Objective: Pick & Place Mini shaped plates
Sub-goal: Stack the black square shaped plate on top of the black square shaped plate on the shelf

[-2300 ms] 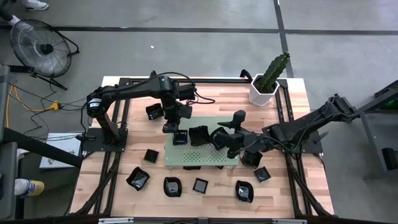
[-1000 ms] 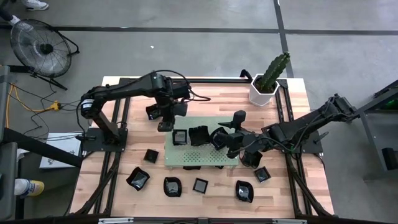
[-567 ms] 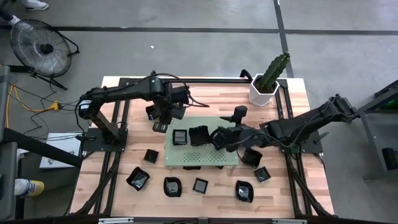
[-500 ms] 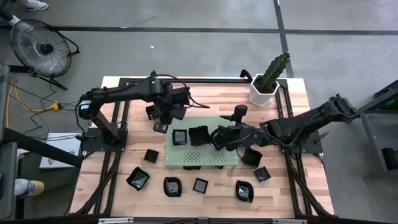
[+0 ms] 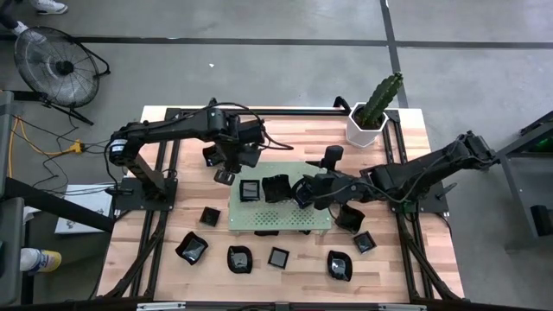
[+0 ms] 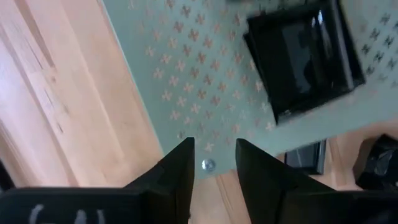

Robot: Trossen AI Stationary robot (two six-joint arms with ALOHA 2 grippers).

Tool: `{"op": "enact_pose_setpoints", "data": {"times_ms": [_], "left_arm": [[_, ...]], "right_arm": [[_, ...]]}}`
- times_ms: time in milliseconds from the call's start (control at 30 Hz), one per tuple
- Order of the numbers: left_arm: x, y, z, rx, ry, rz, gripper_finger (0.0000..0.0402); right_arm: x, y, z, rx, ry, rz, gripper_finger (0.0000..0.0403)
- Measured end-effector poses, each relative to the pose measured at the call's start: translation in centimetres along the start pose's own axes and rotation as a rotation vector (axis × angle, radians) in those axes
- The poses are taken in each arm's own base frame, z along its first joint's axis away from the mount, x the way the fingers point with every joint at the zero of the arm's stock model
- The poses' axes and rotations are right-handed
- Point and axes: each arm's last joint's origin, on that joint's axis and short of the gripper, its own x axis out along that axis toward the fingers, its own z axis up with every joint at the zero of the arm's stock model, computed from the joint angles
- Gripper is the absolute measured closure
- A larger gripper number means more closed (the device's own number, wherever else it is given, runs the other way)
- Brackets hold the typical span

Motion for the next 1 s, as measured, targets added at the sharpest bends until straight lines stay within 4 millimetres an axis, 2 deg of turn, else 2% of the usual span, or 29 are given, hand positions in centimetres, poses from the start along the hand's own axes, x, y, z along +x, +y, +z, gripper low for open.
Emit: {"op": "enact_pose_setpoints", "data": {"times_ms": [200, 500, 833, 1000], "left_arm": [[0.4, -0.1, 0.2, 0.014, -0.004, -0.006, 0.0289], [2.9, -0.6, -0.2, -0.006, 0.032, -0.077, 0.0289], [2.5, -0.8, -0.3, -0.008, 0.056, -0.008, 0.0289], [1.3, -1.1, -0.5, -0.010, 0.041, -0.006, 0.0289]], "right_arm": [[0.0, 0.0, -0.1, 0.003, 0.008, 0.002, 0.0210], [0.0, 0.1, -0.3, 0.011, 0.027, 0.007, 0.0210], [0.0, 0.1, -0.3, 0.015, 0.027, 0.007, 0.0210], [0.0, 0.1, -0.3, 0.015, 0.027, 0.007, 0.0210]]}}
